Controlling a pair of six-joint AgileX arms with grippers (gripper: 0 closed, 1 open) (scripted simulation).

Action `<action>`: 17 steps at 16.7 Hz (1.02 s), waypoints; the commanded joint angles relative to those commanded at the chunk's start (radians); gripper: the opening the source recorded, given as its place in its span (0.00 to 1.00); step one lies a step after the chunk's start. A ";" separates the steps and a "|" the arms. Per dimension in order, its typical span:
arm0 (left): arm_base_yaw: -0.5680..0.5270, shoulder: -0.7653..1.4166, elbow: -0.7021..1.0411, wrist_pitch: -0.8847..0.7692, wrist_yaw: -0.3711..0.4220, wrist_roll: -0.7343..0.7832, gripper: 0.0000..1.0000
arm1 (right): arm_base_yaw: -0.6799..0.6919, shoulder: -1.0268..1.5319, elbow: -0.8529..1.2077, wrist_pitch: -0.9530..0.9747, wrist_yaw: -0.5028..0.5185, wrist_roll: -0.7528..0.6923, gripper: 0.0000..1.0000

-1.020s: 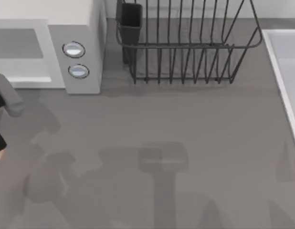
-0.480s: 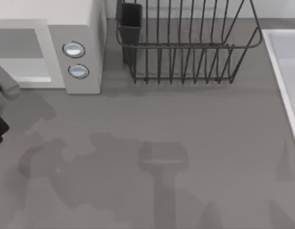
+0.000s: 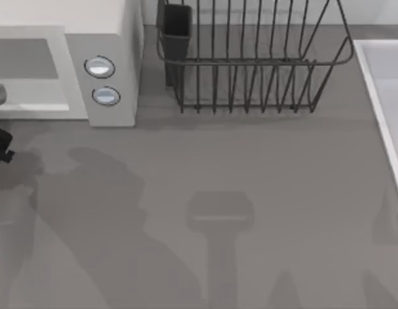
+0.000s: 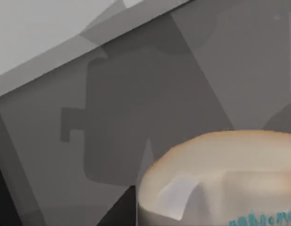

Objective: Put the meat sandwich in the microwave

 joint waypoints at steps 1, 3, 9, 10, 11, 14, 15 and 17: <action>0.010 0.022 -0.022 0.088 0.008 -0.036 0.00 | 0.000 0.000 0.000 0.000 0.000 0.000 1.00; 0.027 0.064 -0.065 0.271 0.025 -0.112 0.00 | 0.000 0.000 0.000 0.000 0.000 0.000 1.00; 0.052 0.197 -0.172 0.836 0.094 -0.345 0.00 | 0.000 0.000 0.000 0.000 0.000 0.000 1.00; 0.053 0.219 -0.184 0.918 0.107 -0.381 0.00 | 0.000 0.000 0.000 0.000 0.000 0.000 1.00; 0.054 0.240 -0.194 0.990 0.119 -0.414 0.00 | 0.000 0.000 0.000 0.000 0.000 0.000 1.00; 0.054 0.288 -0.210 1.144 0.150 -0.495 0.00 | 0.000 0.000 0.000 0.000 0.000 0.000 1.00; 0.054 0.298 -0.212 1.175 0.157 -0.512 0.00 | 0.000 0.000 0.000 0.000 0.000 0.000 1.00; 0.054 0.307 -0.212 1.205 0.165 -0.530 0.00 | 0.000 0.000 0.000 0.000 0.000 0.000 1.00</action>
